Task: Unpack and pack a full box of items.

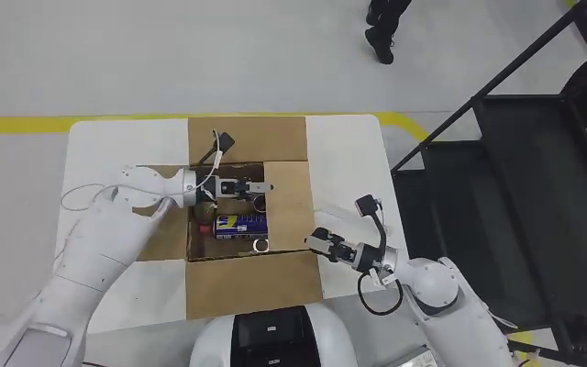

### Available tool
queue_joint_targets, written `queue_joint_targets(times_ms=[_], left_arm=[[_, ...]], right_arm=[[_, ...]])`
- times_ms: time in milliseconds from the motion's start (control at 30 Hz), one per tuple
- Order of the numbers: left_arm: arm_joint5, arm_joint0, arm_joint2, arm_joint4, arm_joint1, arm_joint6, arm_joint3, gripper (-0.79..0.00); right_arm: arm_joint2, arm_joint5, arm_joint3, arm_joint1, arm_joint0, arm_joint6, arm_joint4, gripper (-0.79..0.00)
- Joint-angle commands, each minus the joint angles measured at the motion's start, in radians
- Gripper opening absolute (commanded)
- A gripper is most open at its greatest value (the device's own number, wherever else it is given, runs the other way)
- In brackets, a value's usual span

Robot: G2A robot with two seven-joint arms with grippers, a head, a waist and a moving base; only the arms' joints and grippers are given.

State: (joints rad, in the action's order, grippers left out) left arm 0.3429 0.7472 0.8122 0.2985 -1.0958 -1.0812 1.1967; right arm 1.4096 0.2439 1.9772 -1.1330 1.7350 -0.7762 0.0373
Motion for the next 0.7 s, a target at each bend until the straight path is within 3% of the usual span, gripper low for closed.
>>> queue_joint_targets(times_ms=[0, 400, 667], left_arm=[[-0.007, -0.008, -0.019, -0.001, -0.011, 0.013, -0.024, 0.0], [0.077, -0.085, -0.129, 0.075, -0.101, 0.073, -0.114, 0.0], [0.157, -0.103, -0.084, 0.119, -0.111, 0.093, -0.063, 0.0]], right_arm=[[-0.021, 0.002, -0.011, -0.001, -0.02, -0.007, 0.004, 0.0], [-0.106, 0.009, -0.021, -0.001, -0.078, -0.033, 0.01, 0.0], [-0.121, 0.053, 0.043, 0.006, -0.065, -0.073, 0.033, 0.0]])
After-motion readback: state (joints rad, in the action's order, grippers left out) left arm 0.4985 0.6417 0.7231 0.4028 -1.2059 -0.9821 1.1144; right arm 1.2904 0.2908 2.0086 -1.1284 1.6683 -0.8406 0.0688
